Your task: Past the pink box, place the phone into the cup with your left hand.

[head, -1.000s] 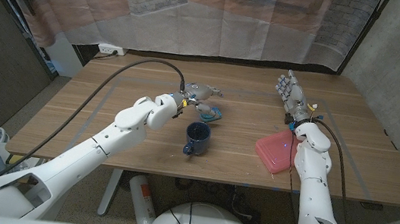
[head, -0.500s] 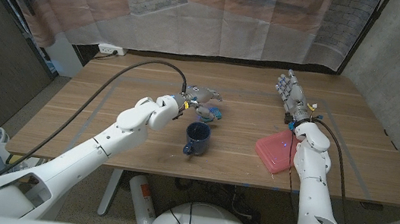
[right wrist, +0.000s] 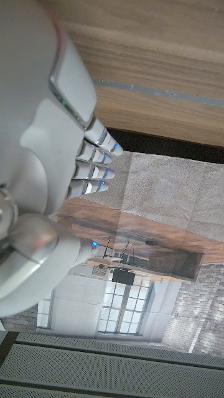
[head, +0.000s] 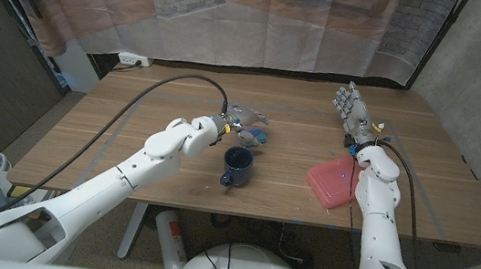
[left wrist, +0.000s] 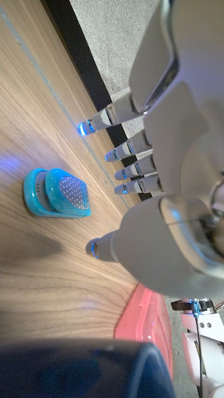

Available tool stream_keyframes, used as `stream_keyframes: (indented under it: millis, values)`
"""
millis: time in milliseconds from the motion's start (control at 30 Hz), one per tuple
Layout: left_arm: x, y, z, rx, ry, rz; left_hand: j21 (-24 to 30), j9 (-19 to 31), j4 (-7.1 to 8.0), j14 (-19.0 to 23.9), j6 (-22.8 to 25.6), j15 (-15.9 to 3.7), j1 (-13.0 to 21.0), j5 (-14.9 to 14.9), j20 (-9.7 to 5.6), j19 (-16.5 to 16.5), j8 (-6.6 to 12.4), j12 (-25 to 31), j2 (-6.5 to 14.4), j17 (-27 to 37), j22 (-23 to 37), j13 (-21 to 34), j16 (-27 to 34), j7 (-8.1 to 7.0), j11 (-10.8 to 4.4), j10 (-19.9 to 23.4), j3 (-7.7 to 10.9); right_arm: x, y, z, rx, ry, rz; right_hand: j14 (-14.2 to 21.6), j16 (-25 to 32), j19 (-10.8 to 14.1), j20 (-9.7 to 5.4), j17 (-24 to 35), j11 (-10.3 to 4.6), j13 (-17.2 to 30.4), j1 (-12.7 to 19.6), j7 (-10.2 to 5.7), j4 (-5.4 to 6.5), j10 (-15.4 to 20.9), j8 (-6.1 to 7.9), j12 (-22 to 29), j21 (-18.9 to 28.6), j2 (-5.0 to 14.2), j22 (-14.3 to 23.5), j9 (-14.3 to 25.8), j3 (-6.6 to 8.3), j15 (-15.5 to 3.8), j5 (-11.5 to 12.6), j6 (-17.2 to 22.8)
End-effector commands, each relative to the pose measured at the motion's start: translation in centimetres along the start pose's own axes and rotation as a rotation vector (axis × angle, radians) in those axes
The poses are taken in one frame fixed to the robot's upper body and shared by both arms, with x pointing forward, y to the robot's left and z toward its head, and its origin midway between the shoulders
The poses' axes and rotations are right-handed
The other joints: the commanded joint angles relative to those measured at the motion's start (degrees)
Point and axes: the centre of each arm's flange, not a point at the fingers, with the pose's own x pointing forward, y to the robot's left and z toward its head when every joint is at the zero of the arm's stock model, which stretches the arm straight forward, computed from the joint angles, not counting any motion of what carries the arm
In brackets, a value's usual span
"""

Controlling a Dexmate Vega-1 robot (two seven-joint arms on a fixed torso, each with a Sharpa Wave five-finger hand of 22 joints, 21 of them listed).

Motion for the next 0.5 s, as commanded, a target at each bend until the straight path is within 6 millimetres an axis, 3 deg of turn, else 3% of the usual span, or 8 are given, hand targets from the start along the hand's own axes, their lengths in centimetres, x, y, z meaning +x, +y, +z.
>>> stream_keyframes:
  millis: [33,500]
  values:
    - [0.04,-0.5,0.28,-0.003,0.009,-0.012,0.2,0.2,-0.45,0.4,0.3,0.21,1.0,0.1,0.16,0.7,-0.07,0.1,0.1,0.1,0.2,0.2,0.0,0.22,-0.24,0.2,-0.05,-0.35,-0.17,0.2,-0.007,0.003,-0.001,0.5,0.4,0.2,-0.54,0.2,-0.12,0.2,0.3,-0.25,-0.25,0.3,0.26,0.1,0.5,0.04,0.3,0.3,0.25,0.08,0.2,0.4]
    - [0.2,-1.03,-0.13,-0.014,0.016,-0.005,0.4,0.3,-0.89,1.4,1.0,-0.05,2.8,-0.1,0.04,2.2,0.08,0.3,1.1,0.2,0.2,0.3,0.2,0.07,-0.68,0.8,0.66,-0.77,-0.39,-0.08,-0.007,0.009,-0.003,0.6,0.4,0.2,-0.54,0.2,-0.05,0.2,0.2,-0.3,-0.3,0.4,0.25,0.1,0.5,0.05,0.3,0.3,0.22,0.08,0.2,0.3]
